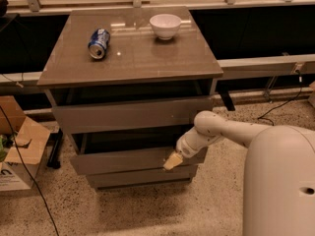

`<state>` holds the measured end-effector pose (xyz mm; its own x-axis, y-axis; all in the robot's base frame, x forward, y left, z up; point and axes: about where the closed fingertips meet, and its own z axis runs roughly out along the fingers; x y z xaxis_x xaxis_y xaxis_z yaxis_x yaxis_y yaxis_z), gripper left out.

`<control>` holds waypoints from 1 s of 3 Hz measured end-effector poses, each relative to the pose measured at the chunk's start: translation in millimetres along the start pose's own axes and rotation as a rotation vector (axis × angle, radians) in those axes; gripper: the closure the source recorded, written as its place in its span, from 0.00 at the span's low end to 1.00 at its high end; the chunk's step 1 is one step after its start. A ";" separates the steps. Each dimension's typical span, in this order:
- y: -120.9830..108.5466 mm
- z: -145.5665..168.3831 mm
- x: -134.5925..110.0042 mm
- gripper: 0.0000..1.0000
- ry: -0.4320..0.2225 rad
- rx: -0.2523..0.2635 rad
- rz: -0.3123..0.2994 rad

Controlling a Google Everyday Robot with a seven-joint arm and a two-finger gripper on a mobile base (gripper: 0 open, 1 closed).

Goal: Open middle drawer

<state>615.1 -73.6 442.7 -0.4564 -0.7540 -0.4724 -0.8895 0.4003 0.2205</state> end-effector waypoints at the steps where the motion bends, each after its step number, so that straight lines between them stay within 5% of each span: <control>1: 0.2 -5.3 -3.8 0.66 0.000 0.000 0.000; 2: -2.4 -6.6 -6.1 0.61 0.000 0.000 0.000; 3: -2.4 -6.6 -6.1 0.38 0.000 0.000 0.000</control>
Offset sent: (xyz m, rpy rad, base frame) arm -0.0285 0.0079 -0.0284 -0.0422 0.1421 0.0907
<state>619.9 -73.4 450.7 -0.4564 -0.7540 -0.4723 -0.8895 0.4002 0.2205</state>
